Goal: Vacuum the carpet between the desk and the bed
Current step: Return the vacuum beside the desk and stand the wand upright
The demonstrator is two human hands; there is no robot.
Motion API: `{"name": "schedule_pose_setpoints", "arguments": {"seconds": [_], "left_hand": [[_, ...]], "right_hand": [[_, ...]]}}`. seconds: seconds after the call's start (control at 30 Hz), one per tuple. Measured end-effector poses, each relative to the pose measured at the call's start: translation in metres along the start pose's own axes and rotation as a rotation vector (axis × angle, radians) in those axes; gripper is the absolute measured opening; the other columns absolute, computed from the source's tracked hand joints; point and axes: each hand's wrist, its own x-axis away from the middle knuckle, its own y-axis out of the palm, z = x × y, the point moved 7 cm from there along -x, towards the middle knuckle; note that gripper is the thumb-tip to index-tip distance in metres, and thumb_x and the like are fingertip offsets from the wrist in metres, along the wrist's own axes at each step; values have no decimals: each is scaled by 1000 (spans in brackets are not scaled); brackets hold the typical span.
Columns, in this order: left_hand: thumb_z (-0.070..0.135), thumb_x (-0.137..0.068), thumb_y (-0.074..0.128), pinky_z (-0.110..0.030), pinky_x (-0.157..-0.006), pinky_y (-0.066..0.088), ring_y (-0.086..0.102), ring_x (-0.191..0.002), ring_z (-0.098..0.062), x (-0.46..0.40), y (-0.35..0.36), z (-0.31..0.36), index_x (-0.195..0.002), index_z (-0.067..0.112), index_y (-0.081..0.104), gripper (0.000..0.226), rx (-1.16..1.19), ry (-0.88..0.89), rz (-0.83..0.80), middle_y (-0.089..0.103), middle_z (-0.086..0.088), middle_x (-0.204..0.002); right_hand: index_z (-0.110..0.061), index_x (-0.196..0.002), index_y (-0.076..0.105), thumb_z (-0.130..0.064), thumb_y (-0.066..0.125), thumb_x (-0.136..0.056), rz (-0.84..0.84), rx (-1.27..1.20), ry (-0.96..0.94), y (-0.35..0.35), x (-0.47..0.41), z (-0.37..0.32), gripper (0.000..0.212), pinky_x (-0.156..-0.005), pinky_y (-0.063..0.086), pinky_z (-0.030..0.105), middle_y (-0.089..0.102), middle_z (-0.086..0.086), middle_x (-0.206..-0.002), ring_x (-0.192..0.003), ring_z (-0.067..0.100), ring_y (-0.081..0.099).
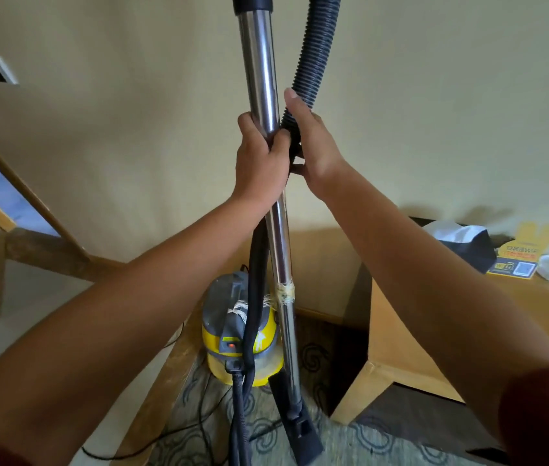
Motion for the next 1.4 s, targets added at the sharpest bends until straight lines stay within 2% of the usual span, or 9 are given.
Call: {"name": "schedule_pose_setpoints", "arguments": {"seconds": [0.17, 0.27, 0.37, 0.43, 0.53, 0.8, 1.1, 1.27, 1.4], "left_hand": [[28, -96, 58, -3, -55, 47, 64, -81, 5, -13, 21, -34, -126, 14, 39, 38, 30, 2, -70, 60, 14, -95], [23, -98, 55, -15, -72, 55, 64, -93, 0, -20, 33, -60, -130, 10, 40, 38, 44, 10, -110, 61, 3, -109], [10, -97, 56, -33, -94, 56, 63, -112, -18, -25, 55, -89, -135, 5, 45, 40, 139, -9, -212, 61, -9, -124], [7, -93, 58, -36, -89, 57, 66, -105, -19, -24, 72, -103, -129, 5, 53, 37, 155, -15, -233, 65, -7, -115], [17, -87, 64, -37, -70, 60, 67, -84, -15, -26, 93, -129, -114, 9, 62, 28, -130, 37, -201, 64, -2, -97], [13, -89, 60, -44, -82, 54, 60, -97, -34, -16, 177, -207, -129, 1, 53, 43, -528, 102, -498, 57, -19, -111], [32, -93, 55, -38, -69, 55, 66, -89, -27, -38, 252, -273, -113, 11, 61, 30, -722, -52, -736, 65, -6, -101], [37, -89, 61, -32, -65, 45, 62, -90, -25, -47, 277, -308, -99, 16, 55, 24, -739, -91, -749, 63, -6, -103], [43, -91, 54, -37, -79, 53, 61, -101, -25, -43, 299, -319, -117, 12, 58, 40, -789, -61, -729, 60, -6, -111]], "right_hand": [[1, -92, 59, -40, 81, -82, 16, 128, -139, 0, -15, 6, 47, -73, 62, 41, 62, 16, -82, -77, 30, 71], [11, -111, 56, -27, 90, -72, 112, 155, -94, 0, -30, 27, 64, -78, 62, 44, 68, 23, -94, -85, 30, 73], [-1, -122, 48, -26, 91, -64, 267, 259, -19, -11, -45, 51, 76, -82, 61, 43, 68, 13, -104, -90, 23, 72], [-9, -120, 46, -27, 86, -64, 351, 311, -2, -23, -51, 68, 72, -85, 59, 41, 67, 7, -104, -91, 20, 70], [-13, -112, 46, -29, 82, -62, 478, 323, 2, -48, -56, 103, 64, -80, 59, 35, 66, 1, -96, -85, 13, 69], [-18, -109, 47, -27, 83, -65, 494, 266, 133, -117, -89, 207, 57, -65, 50, 20, 66, -1, -96, -82, 8, 67], [-7, -115, 56, -14, 79, -78, 450, 162, 298, -196, -128, 293, 44, -81, 57, 39, 67, 7, -96, -91, 24, 68], [-13, -86, 55, -2, 74, -75, 407, 168, 321, -222, -141, 310, 25, -52, 46, 12, 61, -14, -62, -57, -3, 59], [-13, -77, 53, -9, 76, -69, 419, 125, 305, -230, -159, 308, 25, -48, 45, 18, 55, -9, -57, -53, 6, 56]]}}
